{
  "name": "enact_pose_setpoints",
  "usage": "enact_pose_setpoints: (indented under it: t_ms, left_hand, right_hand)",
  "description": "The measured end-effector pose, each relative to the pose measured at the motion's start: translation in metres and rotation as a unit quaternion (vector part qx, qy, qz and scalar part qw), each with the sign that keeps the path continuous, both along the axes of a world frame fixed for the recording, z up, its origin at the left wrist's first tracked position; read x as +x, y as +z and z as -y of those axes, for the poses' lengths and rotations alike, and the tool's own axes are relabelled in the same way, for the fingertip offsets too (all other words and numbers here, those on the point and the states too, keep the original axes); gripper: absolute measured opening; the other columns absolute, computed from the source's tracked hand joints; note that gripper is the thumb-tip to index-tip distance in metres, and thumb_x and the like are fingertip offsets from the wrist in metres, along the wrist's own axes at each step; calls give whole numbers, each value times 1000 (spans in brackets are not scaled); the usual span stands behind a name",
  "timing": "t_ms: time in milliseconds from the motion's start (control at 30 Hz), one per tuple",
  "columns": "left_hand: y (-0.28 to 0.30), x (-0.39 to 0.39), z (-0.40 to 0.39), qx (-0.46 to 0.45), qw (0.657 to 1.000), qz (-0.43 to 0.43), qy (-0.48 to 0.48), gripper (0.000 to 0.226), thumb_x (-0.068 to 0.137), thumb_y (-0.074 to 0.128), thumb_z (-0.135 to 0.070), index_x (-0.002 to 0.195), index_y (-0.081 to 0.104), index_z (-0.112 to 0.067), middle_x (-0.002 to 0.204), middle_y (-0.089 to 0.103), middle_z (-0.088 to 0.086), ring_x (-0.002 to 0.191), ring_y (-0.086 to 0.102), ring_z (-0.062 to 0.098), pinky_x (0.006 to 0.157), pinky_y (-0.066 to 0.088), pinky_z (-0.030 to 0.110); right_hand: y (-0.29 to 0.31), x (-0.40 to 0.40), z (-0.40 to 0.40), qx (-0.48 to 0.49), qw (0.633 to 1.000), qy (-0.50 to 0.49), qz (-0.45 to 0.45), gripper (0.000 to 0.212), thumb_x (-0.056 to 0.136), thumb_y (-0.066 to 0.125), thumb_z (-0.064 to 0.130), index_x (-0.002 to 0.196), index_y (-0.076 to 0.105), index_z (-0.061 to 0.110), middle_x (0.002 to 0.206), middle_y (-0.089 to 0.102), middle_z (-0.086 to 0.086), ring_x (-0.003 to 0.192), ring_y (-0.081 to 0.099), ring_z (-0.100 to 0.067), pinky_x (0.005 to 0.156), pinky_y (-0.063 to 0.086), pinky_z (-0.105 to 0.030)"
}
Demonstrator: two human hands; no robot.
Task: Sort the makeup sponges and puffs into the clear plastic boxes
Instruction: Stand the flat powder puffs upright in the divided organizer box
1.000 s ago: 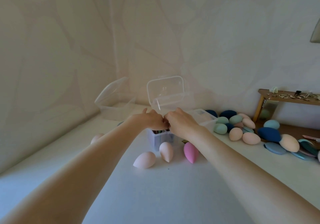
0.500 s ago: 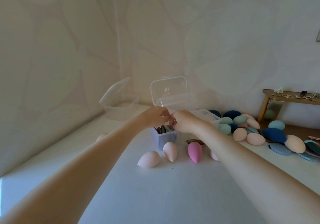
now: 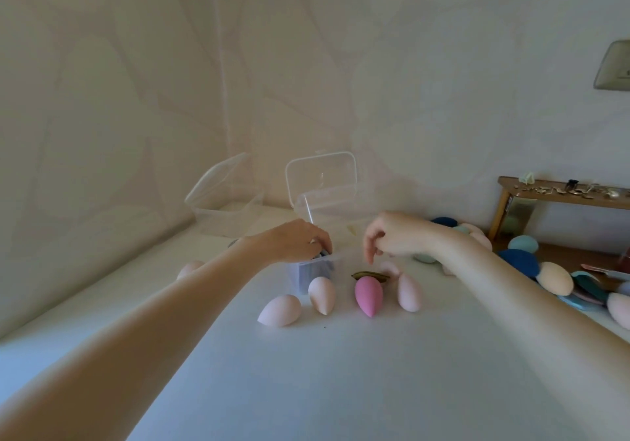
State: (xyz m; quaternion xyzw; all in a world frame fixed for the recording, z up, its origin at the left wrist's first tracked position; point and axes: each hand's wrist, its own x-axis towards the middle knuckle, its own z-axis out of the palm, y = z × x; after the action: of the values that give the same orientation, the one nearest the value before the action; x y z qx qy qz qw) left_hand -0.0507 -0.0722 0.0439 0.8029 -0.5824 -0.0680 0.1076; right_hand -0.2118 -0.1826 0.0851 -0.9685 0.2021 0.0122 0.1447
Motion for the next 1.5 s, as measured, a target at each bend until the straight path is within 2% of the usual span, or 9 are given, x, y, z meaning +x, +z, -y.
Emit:
enact_pose_setpoints:
  t_ms: [133,267,333,567,767,967,1233,1400,1500]
  left_hand:
    - [-1,-3,4,46,997,54,-2,39,91,35,-11,114,64,-21,120,62,2,114,51,22,101,42,39]
    - [1,-10,6,60,995,78,-2,39,92,33,-7,116,62,-18,121,61,5,115,49,25,105,36,38]
    - [0,-13,7,58,994,93,5,40,93,32,-7,116,62,-19,122,60,3,118,49,22,114,19,39]
    - [-4,-16,2,29,996,83,22,40,95,30,-8,121,59,-18,133,54,-1,128,43,16,118,3,41]
    - [-6,-19,-2,2,998,66,23,41,94,32,-8,122,60,-19,139,47,-3,133,38,13,118,3,43]
    - [-13,-13,0,-39,994,98,29,42,92,34,-9,115,65,-23,123,63,0,116,51,20,103,24,32]
    - [-17,-8,-3,-79,994,59,48,34,90,37,-8,106,66,-17,104,69,6,102,56,23,97,28,30]
    - [-13,-9,-5,-101,992,-10,76,29,88,42,-6,117,47,-6,120,63,8,113,49,28,88,29,26]
    - [-12,-10,-5,-100,992,-6,79,33,90,43,-10,122,45,-8,125,60,7,122,43,26,102,30,30]
  right_hand:
    - [-19,-5,6,0,996,-20,-86,52,82,35,-9,96,74,21,85,63,4,80,54,-17,64,40,-24]
    - [-16,-8,3,-4,999,-28,28,36,87,42,1,94,74,17,85,68,0,79,62,-20,71,50,-28]
    - [-5,-9,2,7,994,-8,106,18,88,55,11,91,74,12,86,68,0,83,62,-15,76,47,-25]
    - [-11,21,-19,-4,944,-18,331,5,82,63,5,84,63,10,79,59,2,66,51,-11,60,39,-18]
    - [-33,46,-32,-97,949,-39,297,14,88,51,3,101,57,3,104,58,-10,95,55,-24,74,39,-28]
    - [-38,53,-32,-93,960,-40,261,22,85,50,-2,106,47,4,98,56,-11,82,49,-24,66,34,-29]
    - [-44,55,-24,-54,980,-34,188,23,86,49,4,93,70,2,104,59,-17,102,54,-31,70,36,-27]
    - [-44,57,-20,-19,992,-41,119,37,85,48,-4,113,68,9,124,44,-14,116,47,-31,98,44,-35]
    - [-41,53,-20,22,991,-48,125,43,86,44,-6,121,63,10,129,44,-13,120,49,-29,102,42,-33]
